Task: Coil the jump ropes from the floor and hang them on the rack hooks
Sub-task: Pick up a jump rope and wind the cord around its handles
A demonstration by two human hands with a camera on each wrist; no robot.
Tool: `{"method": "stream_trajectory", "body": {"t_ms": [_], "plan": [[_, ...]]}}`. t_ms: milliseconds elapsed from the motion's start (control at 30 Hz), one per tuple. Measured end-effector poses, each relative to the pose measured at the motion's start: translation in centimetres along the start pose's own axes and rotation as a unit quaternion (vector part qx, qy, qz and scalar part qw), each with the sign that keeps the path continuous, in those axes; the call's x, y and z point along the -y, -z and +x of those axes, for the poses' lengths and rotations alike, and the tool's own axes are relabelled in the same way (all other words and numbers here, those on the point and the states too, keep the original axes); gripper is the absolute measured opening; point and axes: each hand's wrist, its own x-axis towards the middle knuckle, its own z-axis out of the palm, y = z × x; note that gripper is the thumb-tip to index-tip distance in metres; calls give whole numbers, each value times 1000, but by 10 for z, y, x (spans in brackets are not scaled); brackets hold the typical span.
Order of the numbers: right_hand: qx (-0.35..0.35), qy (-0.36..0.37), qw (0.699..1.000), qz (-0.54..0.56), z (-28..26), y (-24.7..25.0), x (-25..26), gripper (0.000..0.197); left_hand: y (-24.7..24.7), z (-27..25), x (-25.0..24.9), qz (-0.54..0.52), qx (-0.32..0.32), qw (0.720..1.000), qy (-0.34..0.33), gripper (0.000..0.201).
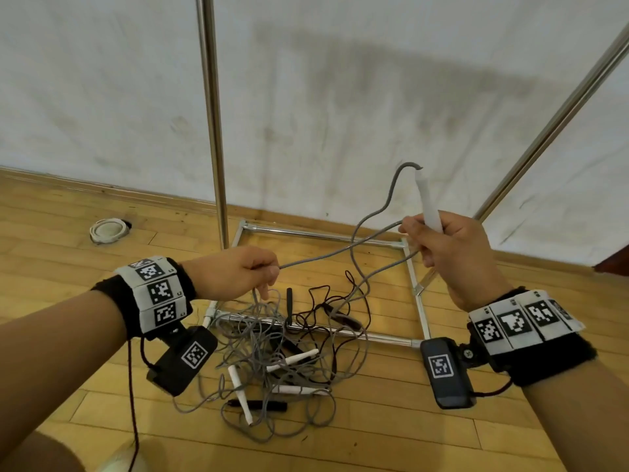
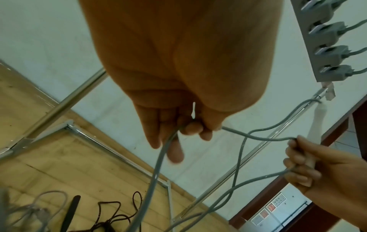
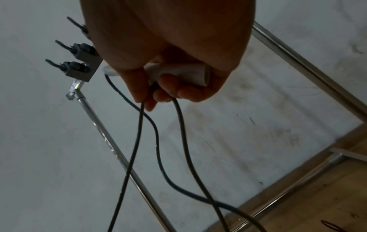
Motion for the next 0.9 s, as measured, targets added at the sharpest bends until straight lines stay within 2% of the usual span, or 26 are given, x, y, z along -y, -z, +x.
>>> {"method": "stream_trajectory", "body": {"t_ms": [133, 233, 333, 433, 567, 633, 767, 900], "plan": [[6, -40, 998, -42, 1, 5, -8, 6, 0, 0, -7, 2, -79, 997, -10, 25], [28, -45, 998, -43, -4, 0, -10, 9, -3, -1, -18, 35, -99, 993, -45, 23], [90, -30, 994, -51, -14, -17, -8, 8, -9, -2, -32, 43, -96, 992, -72, 22], [165, -2, 984, -67, -24, -38, -9, 10, -14, -3, -48, 37, -121, 986, -106, 24], [208, 4, 975, -71, -32, -59, -6, 13, -15, -4, -63, 18, -161, 978, -135, 36], [215, -12, 976, -40, -32, -63, -3, 16, -13, -4, -65, -9, -184, 974, -136, 34], [225, -29, 974, 12, -35, -66, 1, 13, -12, -5, -63, -73, -185, 971, -132, 25], [221, -18, 975, -21, -33, -64, 1, 15, -14, -4, -55, -43, -155, 980, -122, 18]]}}
